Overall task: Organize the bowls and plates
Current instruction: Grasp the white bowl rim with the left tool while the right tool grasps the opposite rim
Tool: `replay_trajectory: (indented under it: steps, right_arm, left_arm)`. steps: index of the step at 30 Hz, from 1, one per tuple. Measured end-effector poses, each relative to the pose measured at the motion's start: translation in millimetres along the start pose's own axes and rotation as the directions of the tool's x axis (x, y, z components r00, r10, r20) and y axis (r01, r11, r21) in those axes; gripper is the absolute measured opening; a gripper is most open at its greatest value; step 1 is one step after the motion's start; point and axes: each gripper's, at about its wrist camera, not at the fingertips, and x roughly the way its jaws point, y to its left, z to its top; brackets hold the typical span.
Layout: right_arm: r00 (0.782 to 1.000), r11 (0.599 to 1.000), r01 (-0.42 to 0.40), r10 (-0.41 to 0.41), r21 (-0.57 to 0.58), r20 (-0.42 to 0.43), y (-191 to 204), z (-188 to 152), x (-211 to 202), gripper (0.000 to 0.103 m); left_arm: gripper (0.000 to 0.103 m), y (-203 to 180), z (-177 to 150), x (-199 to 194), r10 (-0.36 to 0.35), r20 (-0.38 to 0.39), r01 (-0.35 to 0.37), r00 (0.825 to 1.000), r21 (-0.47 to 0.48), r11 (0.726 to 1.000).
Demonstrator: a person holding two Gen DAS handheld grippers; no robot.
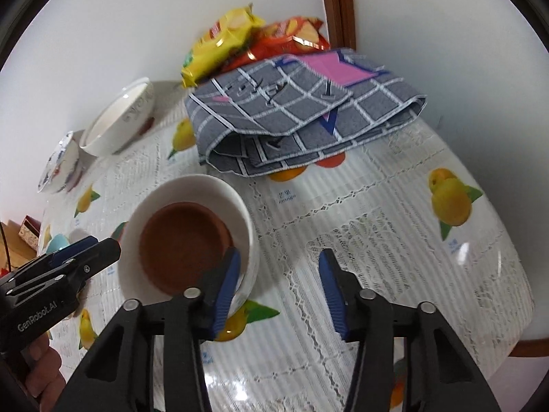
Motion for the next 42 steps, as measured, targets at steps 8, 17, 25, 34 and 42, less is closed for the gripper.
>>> replay_trajectory:
  steps: [8, 17, 25, 34, 42]
  right_arm:
    - [0.998, 1.000, 0.030, -0.030, -0.001, -0.051, 4.0, 4.2, 25.9, 0.045]
    - [0.998, 0.998, 0.054, -0.054, -0.017, -0.012, 1.7, 5.2, 33.8, 0.046]
    - [1.000, 1.000, 0.016, -0.016, 0.000, 0.000, -0.2, 7.7, 36.2, 0.046]
    - [0.993, 0.994, -0.105, 0.107, 0.031, -0.059, -0.1, 11.0, 41.1, 0.013]
    - [0.998, 0.998, -0.058, 0.058, 0.006, -0.024, 15.5, 5.3, 38.3, 0.009]
  left_arm:
    - [0.042, -8.7, 8.0, 23.6, 0.028, -0.037, -0.027, 0.999, 0.018, 0.999]
    - [0.040, -8.3, 10.2, 44.0, 0.036, -0.064, -0.036, 0.997, 0.004, 0.999]
    - [0.022, -9.5, 9.2, 48.7, -0.015, -0.068, 0.015, 0.998, -0.009, 1.000]
    - [0.009, -15.7, 5.1, 49.3, -0.044, -0.051, 0.043, 0.998, -0.008, 0.999]
    - [0.009, -12.1, -1.6, 46.7, -0.046, -0.065, 0.046, 0.997, -0.014, 0.999]
